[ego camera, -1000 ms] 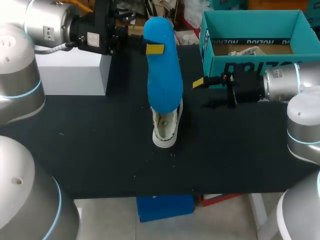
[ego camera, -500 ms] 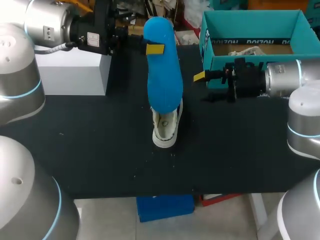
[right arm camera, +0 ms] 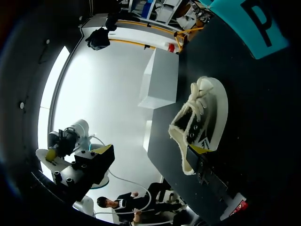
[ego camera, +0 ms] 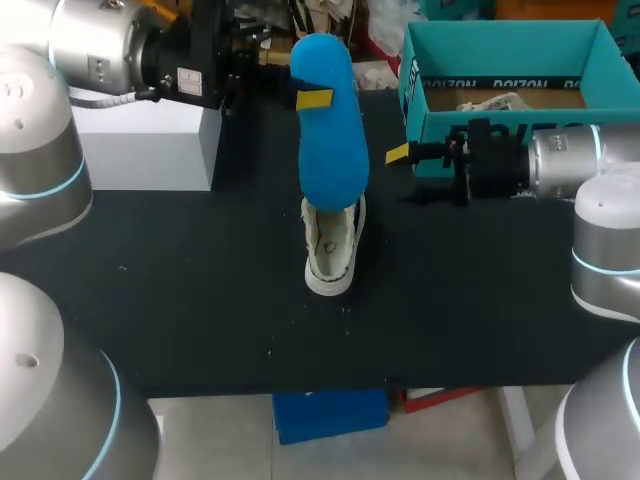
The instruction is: Take the shoe out of the shoebox, open the shoe tongue, remove and reinsert the insole, then place the shoe into the shoebox
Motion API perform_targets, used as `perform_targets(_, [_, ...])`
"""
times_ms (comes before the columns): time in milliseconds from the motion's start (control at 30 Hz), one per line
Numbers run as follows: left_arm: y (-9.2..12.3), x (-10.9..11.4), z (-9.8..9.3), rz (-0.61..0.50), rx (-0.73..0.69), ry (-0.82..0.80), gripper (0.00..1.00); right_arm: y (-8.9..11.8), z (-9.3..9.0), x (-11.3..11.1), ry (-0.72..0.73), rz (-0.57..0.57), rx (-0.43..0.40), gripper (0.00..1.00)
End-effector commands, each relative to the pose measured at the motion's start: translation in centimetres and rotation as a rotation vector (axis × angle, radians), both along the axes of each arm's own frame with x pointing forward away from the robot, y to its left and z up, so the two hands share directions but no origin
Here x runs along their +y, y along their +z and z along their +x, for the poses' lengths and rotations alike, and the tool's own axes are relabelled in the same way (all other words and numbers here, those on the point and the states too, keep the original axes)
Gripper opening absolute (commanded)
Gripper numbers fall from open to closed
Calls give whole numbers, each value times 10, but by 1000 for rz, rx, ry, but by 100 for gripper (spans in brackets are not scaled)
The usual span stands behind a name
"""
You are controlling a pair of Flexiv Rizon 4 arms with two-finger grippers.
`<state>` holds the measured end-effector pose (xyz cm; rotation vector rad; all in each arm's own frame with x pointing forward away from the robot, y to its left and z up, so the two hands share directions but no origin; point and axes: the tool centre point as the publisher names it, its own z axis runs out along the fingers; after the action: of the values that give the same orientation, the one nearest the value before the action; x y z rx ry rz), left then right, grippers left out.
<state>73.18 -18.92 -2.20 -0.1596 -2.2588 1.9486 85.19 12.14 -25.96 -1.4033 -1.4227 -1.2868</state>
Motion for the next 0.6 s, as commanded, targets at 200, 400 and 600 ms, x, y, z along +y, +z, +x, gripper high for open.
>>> perform_targets(200, [-27,9,-47,83,-630,-16,0,-1,0,1,-3,0,-1,100])
perform_targets(400, [-50,12,-67,75,-456,-50,0,-1,0,1,-3,0,-1,100])
perform_targets(600, [-50,12,-67,75,-456,-50,0,-1,0,1,-3,0,-1,100])
